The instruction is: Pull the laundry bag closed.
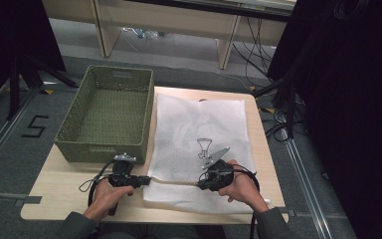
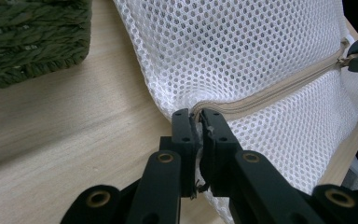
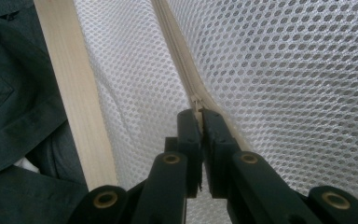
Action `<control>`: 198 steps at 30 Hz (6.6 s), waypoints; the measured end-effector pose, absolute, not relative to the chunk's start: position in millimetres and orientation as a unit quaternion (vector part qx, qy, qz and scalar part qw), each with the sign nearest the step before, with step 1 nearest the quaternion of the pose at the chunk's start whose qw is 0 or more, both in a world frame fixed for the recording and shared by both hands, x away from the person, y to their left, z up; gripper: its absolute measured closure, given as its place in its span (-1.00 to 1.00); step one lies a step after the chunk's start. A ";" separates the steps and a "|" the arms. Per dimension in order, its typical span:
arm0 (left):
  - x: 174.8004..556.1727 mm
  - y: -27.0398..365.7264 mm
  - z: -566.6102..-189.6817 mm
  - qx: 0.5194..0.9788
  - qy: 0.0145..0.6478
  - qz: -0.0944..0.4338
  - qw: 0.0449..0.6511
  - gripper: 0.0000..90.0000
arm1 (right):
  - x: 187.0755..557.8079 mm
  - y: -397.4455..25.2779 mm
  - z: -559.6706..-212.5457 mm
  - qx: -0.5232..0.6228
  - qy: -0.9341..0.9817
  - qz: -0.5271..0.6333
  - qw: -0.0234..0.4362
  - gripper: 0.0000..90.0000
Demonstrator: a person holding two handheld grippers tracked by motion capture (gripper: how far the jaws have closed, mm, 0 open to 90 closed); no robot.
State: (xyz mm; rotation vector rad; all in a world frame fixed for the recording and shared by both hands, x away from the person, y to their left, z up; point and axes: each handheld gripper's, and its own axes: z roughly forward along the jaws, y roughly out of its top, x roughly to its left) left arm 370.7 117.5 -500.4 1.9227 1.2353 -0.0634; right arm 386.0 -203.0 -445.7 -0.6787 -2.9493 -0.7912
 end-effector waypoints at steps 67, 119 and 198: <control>370.4 121.7 -496.8 0.767 0.491 -0.015 0.413 0.86 | 373.0 -314.2 -453.1 -0.343 -0.913 -0.220 -0.028 1.00; 369.3 119.6 -500.3 0.770 0.489 -0.021 0.410 0.82 | 380.6 -285.1 -464.1 -0.305 -0.925 -0.227 -0.019 0.83; 343.9 119.7 -471.0 0.805 0.423 0.035 0.415 -0.38 | 366.9 -290.0 -441.5 -0.335 -0.865 -0.351 -0.125 -0.23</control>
